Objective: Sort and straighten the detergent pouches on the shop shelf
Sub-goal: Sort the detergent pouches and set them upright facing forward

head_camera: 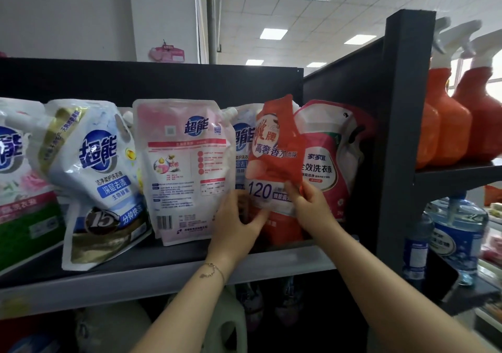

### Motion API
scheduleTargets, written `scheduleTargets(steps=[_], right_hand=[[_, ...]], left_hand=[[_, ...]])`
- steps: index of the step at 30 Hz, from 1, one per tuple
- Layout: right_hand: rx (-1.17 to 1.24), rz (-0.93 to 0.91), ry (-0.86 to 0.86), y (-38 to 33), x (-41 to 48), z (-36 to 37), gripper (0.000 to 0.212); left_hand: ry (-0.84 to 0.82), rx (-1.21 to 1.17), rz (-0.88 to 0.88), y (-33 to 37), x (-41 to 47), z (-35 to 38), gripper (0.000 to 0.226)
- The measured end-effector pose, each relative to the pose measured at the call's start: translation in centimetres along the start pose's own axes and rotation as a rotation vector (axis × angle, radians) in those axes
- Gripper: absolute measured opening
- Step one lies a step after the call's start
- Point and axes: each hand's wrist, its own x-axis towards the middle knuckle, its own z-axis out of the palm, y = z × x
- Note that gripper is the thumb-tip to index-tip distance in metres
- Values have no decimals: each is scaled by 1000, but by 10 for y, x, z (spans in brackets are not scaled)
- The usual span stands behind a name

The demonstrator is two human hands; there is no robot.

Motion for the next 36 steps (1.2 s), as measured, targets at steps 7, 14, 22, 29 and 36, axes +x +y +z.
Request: scheduleTargets(steps=[7,14,22,29,36], right_hand=[[104,305,-212,-7,15,-40,23],[-48,127,-292,2,1,-36,46],[-13,211,-262,13,7,-38,45],[66,269,-358,14,9,-53,40],[141,287,-337,7,9,-50,54]], left_hand=[[-68,-53,-174,-4,10,1,82],[-237,-145,-289,-9,21,1,72],[-319,-256,-358,-13,28,3,61],[-409,-273,-306,-2,22,-2,52],[-355,-170,-353,10,24,-7,54]])
